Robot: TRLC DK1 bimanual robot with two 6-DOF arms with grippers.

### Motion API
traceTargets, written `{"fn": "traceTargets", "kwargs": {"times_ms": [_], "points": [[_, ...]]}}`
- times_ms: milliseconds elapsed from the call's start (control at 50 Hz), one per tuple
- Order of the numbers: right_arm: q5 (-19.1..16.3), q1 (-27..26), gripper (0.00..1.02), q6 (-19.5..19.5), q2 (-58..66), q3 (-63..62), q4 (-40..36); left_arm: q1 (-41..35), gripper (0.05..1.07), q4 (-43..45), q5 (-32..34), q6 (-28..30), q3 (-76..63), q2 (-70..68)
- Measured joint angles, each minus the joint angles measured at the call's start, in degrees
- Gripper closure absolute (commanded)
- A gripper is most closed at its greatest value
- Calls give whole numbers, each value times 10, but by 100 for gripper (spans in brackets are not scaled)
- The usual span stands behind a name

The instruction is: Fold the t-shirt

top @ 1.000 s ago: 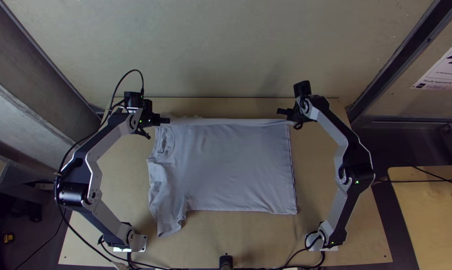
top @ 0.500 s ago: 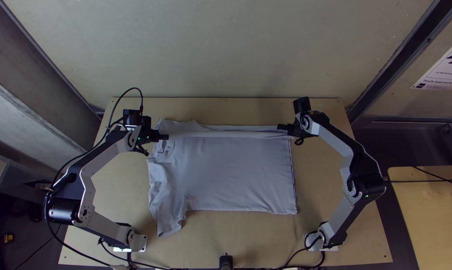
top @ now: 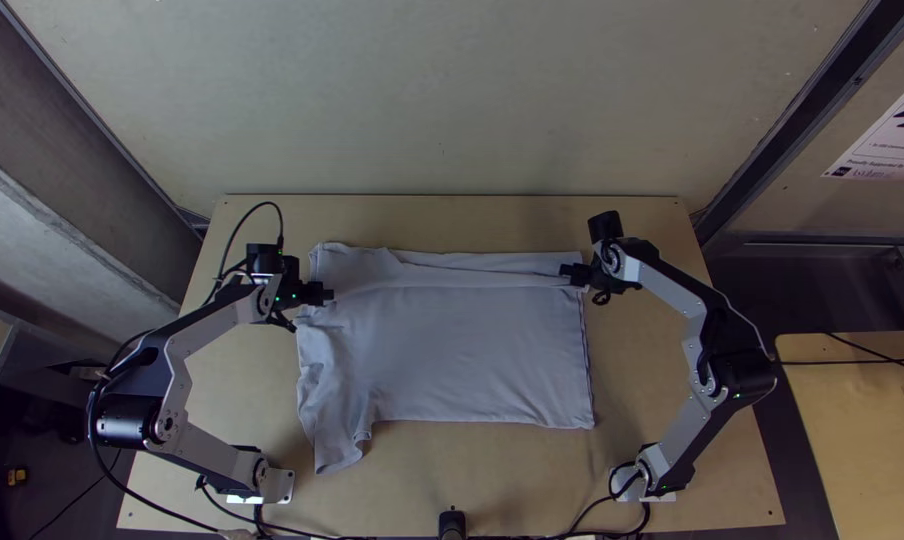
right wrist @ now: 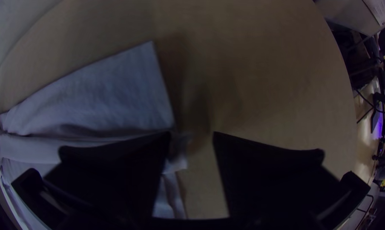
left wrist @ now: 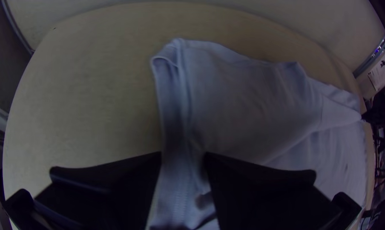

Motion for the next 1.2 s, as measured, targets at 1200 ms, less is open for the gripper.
{"fn": "traceTargets", "kwargs": {"times_ms": [1200], "points": [[-18,29,7,-9,-450,-106,-253,-14,11,-502,22,44,-100,-406]]}}
